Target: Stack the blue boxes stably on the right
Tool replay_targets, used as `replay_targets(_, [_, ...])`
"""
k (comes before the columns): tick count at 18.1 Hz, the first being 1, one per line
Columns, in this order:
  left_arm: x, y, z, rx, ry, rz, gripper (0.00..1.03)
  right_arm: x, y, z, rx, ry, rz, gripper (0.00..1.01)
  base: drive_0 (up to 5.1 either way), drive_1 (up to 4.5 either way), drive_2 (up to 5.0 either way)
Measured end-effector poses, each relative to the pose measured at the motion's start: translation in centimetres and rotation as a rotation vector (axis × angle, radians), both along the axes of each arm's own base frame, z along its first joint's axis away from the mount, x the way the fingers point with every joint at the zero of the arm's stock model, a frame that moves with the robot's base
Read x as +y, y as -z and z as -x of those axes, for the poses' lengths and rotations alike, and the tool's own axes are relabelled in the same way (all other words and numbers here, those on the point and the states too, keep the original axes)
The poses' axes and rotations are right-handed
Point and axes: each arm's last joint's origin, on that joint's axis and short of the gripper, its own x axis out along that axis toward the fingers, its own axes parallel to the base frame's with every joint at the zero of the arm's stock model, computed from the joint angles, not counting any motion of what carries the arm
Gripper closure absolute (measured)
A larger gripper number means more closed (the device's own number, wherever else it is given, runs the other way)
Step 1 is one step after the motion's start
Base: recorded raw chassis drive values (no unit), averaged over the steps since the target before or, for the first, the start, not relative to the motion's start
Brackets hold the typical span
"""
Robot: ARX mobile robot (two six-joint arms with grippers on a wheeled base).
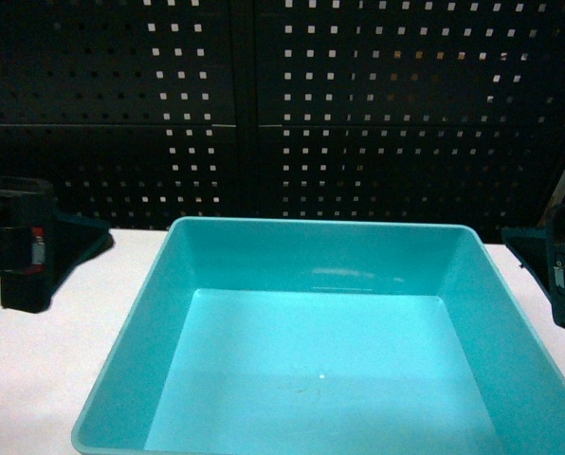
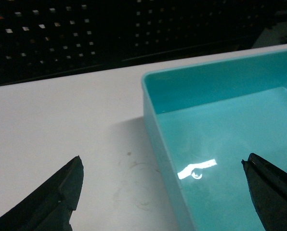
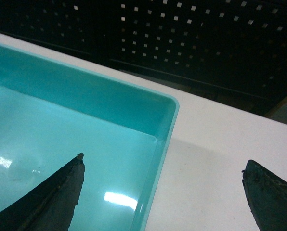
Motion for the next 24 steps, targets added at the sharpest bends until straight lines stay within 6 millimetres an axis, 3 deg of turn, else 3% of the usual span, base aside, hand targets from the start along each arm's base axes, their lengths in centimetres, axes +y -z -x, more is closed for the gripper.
replay_targets(5, [-1.4, 0.1, -0.8, 0.017, 0.005, 0.008, 0.05, 0.3, 0.8, -0.5, 0.037, -0.006, 0.005, 0.03, 0.0, 0.0, 0.0])
replay_targets(8, [-2.0, 2.8, -1.5, 0.128, -0.01, -0.001, 0.05, 1.3, 2.9, -1.1, 0.103, -0.014, 0.018, 0.03, 0.0, 0.0, 0.0])
replay_targets(10, [-2.0, 6.9, -3.4, 0.265, -0.062, -0.035, 0.05, 2.2, 6.4, -2.2, 0.209, -0.014, 0.059, 0.03, 0.0, 0.0, 0.0])
replay_targets(17, [-3.2, 9.0, -3.7, 0.364, -0.053, -0.047, 0.06, 1.9, 8.4, -2.7, 0.257, 0.006, 0.062, 0.03, 0.0, 0.0, 0.0])
replay_targets(18, [-3.1, 9.4, -3.6, 0.369, -0.077, -0.067, 0.14, 1.9, 8.7, -2.7, 0.264, 0.013, 0.058, 0.08, 0.0, 0.0, 0.0])
replay_targets(22, [-3.0, 10.1, -3.3, 0.363, -0.102, -0.087, 0.49, 1.8, 9.2, -2.3, 0.264, 0.028, 0.036, 0.43, 0.0, 0.0, 0.0])
replay_targets(24, [-3.1, 10.2, -3.0, 0.374, -0.097, -0.059, 0.51, 1.8, 9.3, -2.1, 0.26, 0.032, 0.027, 0.61, 0.0, 0.0, 0.0])
